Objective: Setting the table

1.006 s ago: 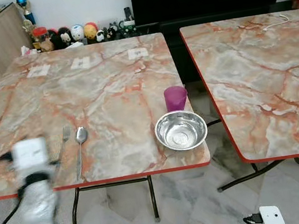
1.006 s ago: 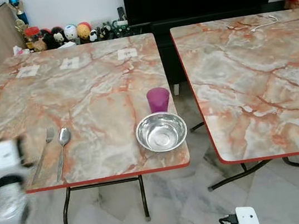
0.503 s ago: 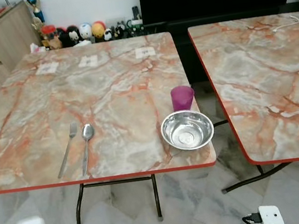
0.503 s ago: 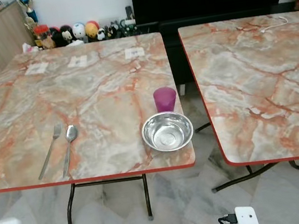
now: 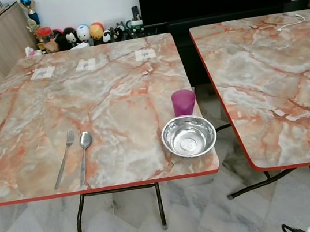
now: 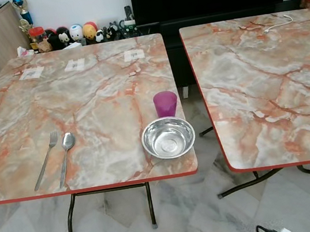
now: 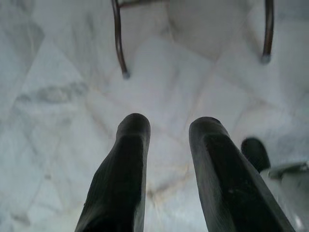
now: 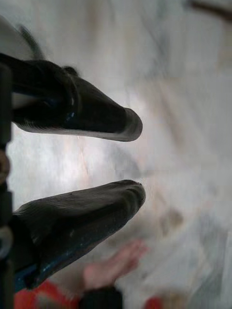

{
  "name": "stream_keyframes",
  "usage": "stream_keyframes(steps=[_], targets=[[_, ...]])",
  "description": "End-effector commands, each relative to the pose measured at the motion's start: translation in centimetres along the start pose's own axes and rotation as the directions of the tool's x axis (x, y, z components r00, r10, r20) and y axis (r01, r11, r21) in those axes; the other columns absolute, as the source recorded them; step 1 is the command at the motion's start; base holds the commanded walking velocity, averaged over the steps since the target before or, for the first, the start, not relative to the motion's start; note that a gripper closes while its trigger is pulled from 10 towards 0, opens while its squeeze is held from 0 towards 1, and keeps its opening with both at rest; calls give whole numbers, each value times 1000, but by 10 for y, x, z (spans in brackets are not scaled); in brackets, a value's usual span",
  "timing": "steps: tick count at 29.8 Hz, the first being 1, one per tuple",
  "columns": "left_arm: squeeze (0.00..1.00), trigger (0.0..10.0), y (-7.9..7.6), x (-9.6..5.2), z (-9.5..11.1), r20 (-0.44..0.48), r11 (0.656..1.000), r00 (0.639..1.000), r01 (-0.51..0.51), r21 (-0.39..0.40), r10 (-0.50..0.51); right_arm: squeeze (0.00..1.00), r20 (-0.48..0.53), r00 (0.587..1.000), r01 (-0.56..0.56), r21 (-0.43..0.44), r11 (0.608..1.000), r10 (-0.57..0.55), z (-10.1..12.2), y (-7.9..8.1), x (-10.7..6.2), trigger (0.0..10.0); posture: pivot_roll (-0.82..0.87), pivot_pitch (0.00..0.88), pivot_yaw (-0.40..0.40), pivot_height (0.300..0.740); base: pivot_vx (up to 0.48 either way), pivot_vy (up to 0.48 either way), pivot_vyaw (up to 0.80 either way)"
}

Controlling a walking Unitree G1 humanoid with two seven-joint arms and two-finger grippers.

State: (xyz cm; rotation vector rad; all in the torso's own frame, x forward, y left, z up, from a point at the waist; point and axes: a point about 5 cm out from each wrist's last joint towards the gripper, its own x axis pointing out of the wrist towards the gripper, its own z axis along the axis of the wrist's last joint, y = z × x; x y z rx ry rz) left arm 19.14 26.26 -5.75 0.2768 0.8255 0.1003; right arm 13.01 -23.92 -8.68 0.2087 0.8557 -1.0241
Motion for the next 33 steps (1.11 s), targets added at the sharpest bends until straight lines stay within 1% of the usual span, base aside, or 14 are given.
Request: stream_keyframes(steps=[1, 2, 3, 5, 6, 15, 16, 17, 20, 23, 26, 29, 31, 33], targets=[[0, 10000, -2, -1, -5, -16, 1000, 1000, 18, 8, -17, 0, 63, 992, 99, 100, 990, -106, 21, -10, 7, 10000, -91, 0, 24, 740, 0, 0, 0], [0, 10000, -3, -1, -6, -19, 1000, 1000, 21, 15, -21, 0, 180, 967, 151, 161, 975, -180, 56, -24, 17, 10000, -104, 0, 22, 740, 0, 0, 0], [0, 10000, -3, -1, -6, -19, 1000, 1000, 21, 15, -21, 0, 180, 967, 151, 161, 975, -180, 56, -24, 17, 10000, -104, 0, 22, 740, 0, 0, 0], [0, 10000, -6, -1, -8, -25, 999, 999, 33, 35, -32, 0, 444, 866, 174, 165, 971, -231, 103, -29, 10, 10000, -109, 0, 29, 740, 0, 0, 0], [0, 10000, -6, -1, -8, -25, 999, 999, 33, 35, -32, 0, 444, 866, 174, 165, 971, -231, 103, -29, 10, 10000, -109, 0, 29, 740, 0, 0, 0], [0, 10000, -11, -3, -12, -23, 998, 999, 48, 37, -48, 0, 843, 512, 56, 159, 986, -165, 186, -27, -49, 10000, -103, 0, 30, 740, 0, 0, 0], [0, 10000, -11, -3, -12, -23, 998, 999, 48, 37, -48, 0, 843, 512, 56, 159, 986, -165, 186, -27, -49, 10000, -103, 0, 30, 740, 0, 0, 0], [0, 10000, -11, -3, -12, -23, 998, 999, 48, 37, -48, 0, 902, 422, -6, 107, 994, -95, 204, -19, -68, 10000, -106, 0, 37, 740, 0, 0, 0], [0, 10000, -13, -3, -14, -28, 998, 998, 54, 40, -52, 0, 928, 349, -203, -61, 977, 131, 231, 17, -93, 10000, -112, 0, 44, 740, 0, 0, 0], [0, 10000, -14, -3, -13, -29, 997, 998, 58, 44, -56, 0, 889, 324, -385, -190, 903, 325, 244, 48, -110, 10000, -108, 0, 49, 740, 0, 0, 0], [0, 10000, -15, -3, -13, -27, 997, 998, 58, 44, -57, 0, 825, 241, -498, -347, 795, 511, 254, 80, -132, 10000, -104, 0, 47, 740, 0, 0, 0], [0, 10000, -16, -2, -11, -24, 997, 998, 58, 43, -57, 0, 668, 155, -614, -512, 601, 728, 249, 118, -153, 10000, -98, 0, 42, 740, 0, 0, 0], [0, 10000, -16, -2, -10, -19, 998, 998, 57, 41, -57, 0, 534, 157, -682, -550, 482, 831, 239, 140, -165, 10000, -92, 0, 40, 740, 0, 0, 0], [0, 10000, -16, -2, -10, -20, 998, 998, 58, 40, -57, 0, 490, 162, -713, -542, 445, 857, 235, 146, -169, 10000, -92, 0, 40, 740, 0, 0, 0]])
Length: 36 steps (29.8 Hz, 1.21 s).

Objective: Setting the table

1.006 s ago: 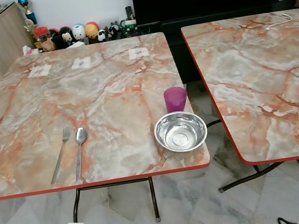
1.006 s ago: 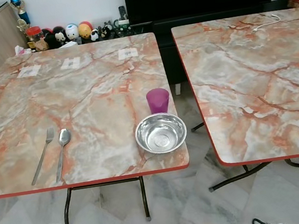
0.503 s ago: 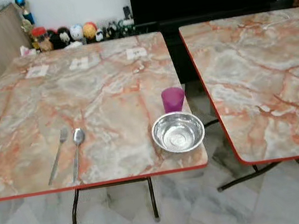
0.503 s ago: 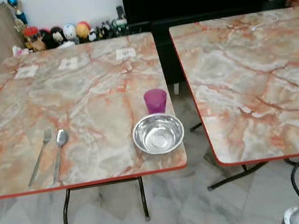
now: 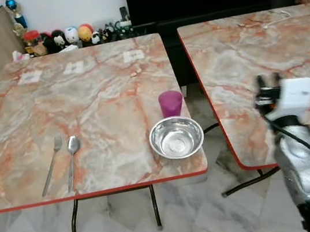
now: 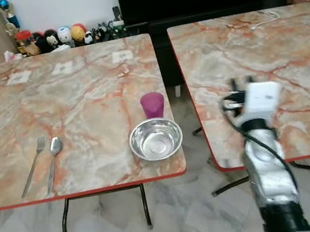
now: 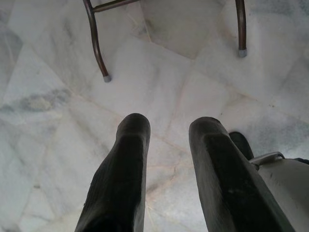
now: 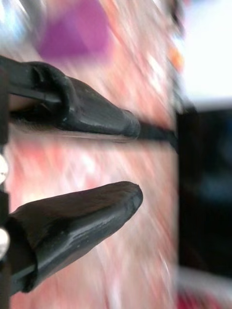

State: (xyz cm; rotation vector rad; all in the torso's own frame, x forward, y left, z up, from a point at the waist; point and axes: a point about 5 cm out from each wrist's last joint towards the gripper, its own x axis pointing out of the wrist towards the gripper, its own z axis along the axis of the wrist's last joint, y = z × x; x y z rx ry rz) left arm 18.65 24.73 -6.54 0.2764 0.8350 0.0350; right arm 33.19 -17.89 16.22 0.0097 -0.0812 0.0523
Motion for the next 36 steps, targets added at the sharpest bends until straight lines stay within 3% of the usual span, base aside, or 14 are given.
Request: stream_keyframes(steps=[1, 3, 4, 8, 9, 10, 13, 14, 15, 18, 21, 24, 32, 36], targets=[[0, 10000, 1, -1, -5, -19, 1000, 1000, -1, 16, 1, 0, -75, 996, -42, 59, 997, 46, -5, 9, 2, 10000, -92, 0, 40, 740, 0, 0, 0], [0, 10000, 0, -2, -7, -24, 1000, 1000, 6, 22, -5, 0, -112, 994, 34, 140, 990, -18, -6, 11, 6, 10000, -76, 0, 40, 740, 0, 0, 0], [0, 10000, 0, -3, -10, -29, 1000, 1000, 10, 29, -9, 0, -131, 991, 68, 227, 972, -39, -4, 14, 7, 10000, -76, 0, 40, 740, 0, 0, 0], [0, 10000, 1, -4, -13, -38, 1000, 999, 9, 28, -8, 0, -144, 990, 52, 277, 959, -12, -1, 22, 5, 10000, -74, 0, 40, 740, 0, 0, 0], [0, 10000, 0, -4, -14, -40, 1000, 999, 12, 26, -10, 925, -147, 989, 58, 281, 958, -17, 1, 22, 5, 10000, -74, 0, 40, 740, 0, 0, 0], [0, 10000, 0, -5, -15, -44, 1000, 999, 18, 26, -17, 1000, -157, 988, 56, 309, 949, -8, 4, 25, 4, 10000, -74, 0, 42, 740, 0, 0, 0], [0, 10000, -1, -5, -17, -49, 999, 999, 23, 29, -22, 1000, -185, 983, 56, 370, 927, 14, 8, 28, 1, 10000, -76, 0, 43, 740, 0, 0, 0], [0, 10000, -1, -5, -17, -51, 999, 998, 24, 30, -23, 937, -200, 979, 53, 375, 925, 25, 6, 28, 1, 10000, -86, 0, 48, 740, 0, 0, 0], [0, 10000, -3, -5, -18, -56, 999, 998, 33, 42, -31, 0, -263, 964, 68, 348, 935, 28, -4, 24, -1, 10000, -83, 0, 47, 740, 0, 0, 0], [0, 10000, -4, -5, -17, -56, 999, 998, 36, 41, -33, 0, -330, 943, 82, 356, 931, 43, -18, 17, -4, 10000, -78, 0, 44, 740, 0, 0, 0], [0, 10000, -5, -4, -15, -51, 998, 998, 38, 40, -36, 0, -342, 929, 24, 443, 896, 144, -26, 18, -5, 10000, -78, 0, 41, 740, 0, 0, 0], [0, 10000, -5, -4, -14, -48, 998, 998, 41, 44, -39, 0, -374, 917, 46, 443, 895, 138, -35, 8, -6, 10000, -67, 0, 36, 740, 0, 0, 0], [0, 10000, -6, -4, -14, -50, 998, 998, 45, 49, -43, 0, -410, 885, 34, 529, 848, 221, -60, -8, -8, 10000, -57, 0, 34, 740, 0, 0, 0], [0, 10000, -6, -4, -15, -49, 998, 998, 43, 47, -40, 0, -383, 888, -8, 542, 840, 255, -63, -8, -7, 10000, -44, 0, 30, 740, 0, 0, 0]])
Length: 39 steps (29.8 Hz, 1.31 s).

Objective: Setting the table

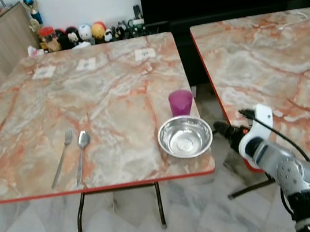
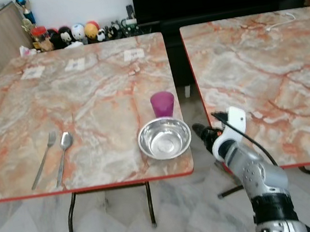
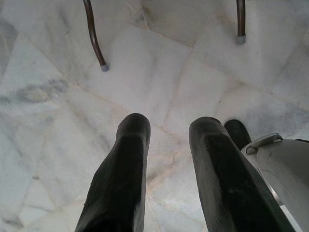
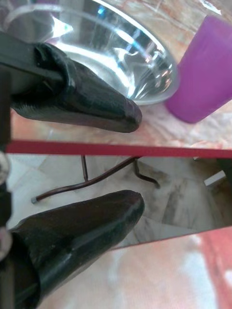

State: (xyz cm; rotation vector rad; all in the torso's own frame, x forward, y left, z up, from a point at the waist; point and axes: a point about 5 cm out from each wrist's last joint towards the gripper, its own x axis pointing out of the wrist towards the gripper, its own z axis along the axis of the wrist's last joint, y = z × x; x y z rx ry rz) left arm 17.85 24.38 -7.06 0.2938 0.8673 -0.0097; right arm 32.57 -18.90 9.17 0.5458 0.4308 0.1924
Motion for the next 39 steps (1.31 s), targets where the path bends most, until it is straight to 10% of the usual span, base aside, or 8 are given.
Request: stream_keyframes(steps=[1, 10, 11, 17, 18, 23, 24, 39], targets=[[0, 10000, 0, -2, -7, -21, 1000, 1000, 4, 15, -4, 0, 43, 997, -67, -8, 998, 67, 11, 9, 2, 10000, -42, 0, 29, 740, 0, 0, 0], [0, 10000, 2, -3, -9, -24, 1000, 1000, 6, 21, -5, 0, 218, 961, -166, -45, 985, 172, 44, 19, -10, 10000, -41, 0, 35, 740, 0, 0, 0], [0, 10000, 2, -3, -9, -26, 1000, 1000, 10, 25, -9, 388, 218, 960, -172, -47, 984, 178, 46, 19, -11, 10000, -49, 0, 41, 740, 0, 0, 0], [0, 10000, 0, -1, -6, -25, 999, 999, 23, 36, -22, 427, 122, 980, -151, -80, 985, 160, 36, 14, -5, 10000, -54, 0, 43, 740, 0, 0, 0], [0, 10000, -1, -1, -4, -21, 999, 999, 25, 38, -24, 1000, 107, 978, -168, -84, 982, 177, 35, 13, -5, 10000, -54, 0, 43, 740, 0, 0, 0], [0, 10000, -1, -1, -3, -19, 999, 999, 28, 40, -27, 945, 62, 988, -133, -82, 988, 139, 30, 3, -1, 10000, -54, 0, 44, 740, 0, 0, 0], [0, 10000, -2, -1, -4, -21, 998, 999, 32, 45, -31, 39, 45, 991, -124, -88, 988, 128, 27, 0, 0, 10000, -54, 0, 44, 740, 0, 0, 0], [0, 10000, -3, -1, -3, -9, 998, 999, 41, 54, -41, 0, 104, 973, -204, -21, 979, 205, 43, 6, 16, 10000, -34, 0, 41, 740, 0, 0, 0]])
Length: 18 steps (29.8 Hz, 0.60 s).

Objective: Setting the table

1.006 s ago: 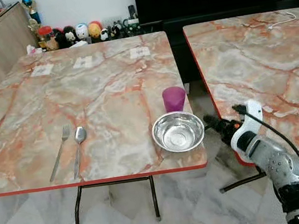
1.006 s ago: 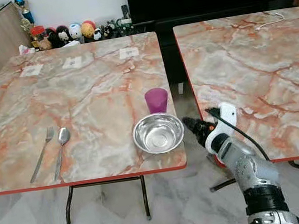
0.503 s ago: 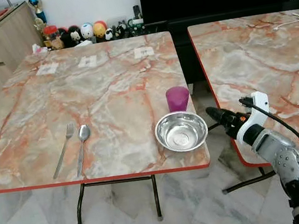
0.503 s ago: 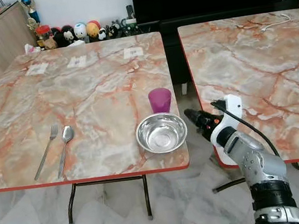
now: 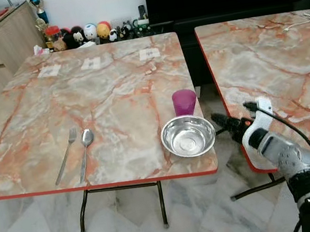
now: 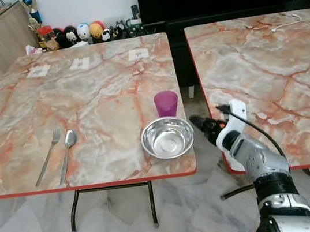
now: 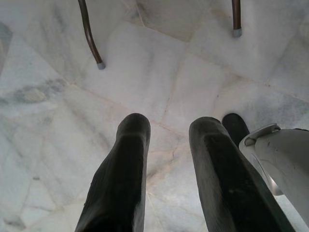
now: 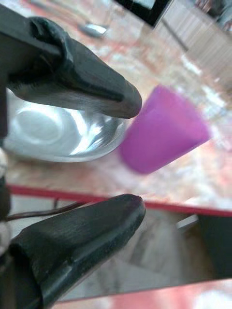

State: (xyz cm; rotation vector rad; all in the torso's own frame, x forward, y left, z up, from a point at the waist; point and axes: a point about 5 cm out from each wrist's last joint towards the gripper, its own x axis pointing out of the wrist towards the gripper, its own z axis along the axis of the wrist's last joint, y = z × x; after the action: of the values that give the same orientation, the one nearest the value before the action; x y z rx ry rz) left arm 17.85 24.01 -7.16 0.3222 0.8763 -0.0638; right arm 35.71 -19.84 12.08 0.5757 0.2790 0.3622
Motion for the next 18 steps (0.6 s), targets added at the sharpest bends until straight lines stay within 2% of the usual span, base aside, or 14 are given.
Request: stream_keyframes(steps=[1, 5, 10, 18], targets=[[0, 10000, 0, -1, -3, -4, 1000, 1000, 5, 7, -5, 0, 12, 1000, -6, 15, 1000, 6, 2, 0, 1, 10000, -35, 0, 42, 740, 0, 0, 0], [0, 10000, -1, -1, -4, -8, 1000, 1000, 18, 12, -17, 0, 11, 1000, -22, 9, 1000, 22, 2, 0, 1, 10000, -35, 0, 42, 740, 0, 0, 0], [0, 10000, -2, -1, -4, -10, 1000, 1000, 24, 15, -24, 0, -68, 997, -43, -29, 999, 41, -9, -1, 2, 10000, -35, 0, 40, 740, 0, 0, 0], [0, 10000, -4, 0, -2, -6, 999, 1000, 30, 16, -30, 0, -90, 992, -95, -37, 995, 92, -12, 1, 7, 10000, -25, 0, 35, 740, 0, 0, 0]])
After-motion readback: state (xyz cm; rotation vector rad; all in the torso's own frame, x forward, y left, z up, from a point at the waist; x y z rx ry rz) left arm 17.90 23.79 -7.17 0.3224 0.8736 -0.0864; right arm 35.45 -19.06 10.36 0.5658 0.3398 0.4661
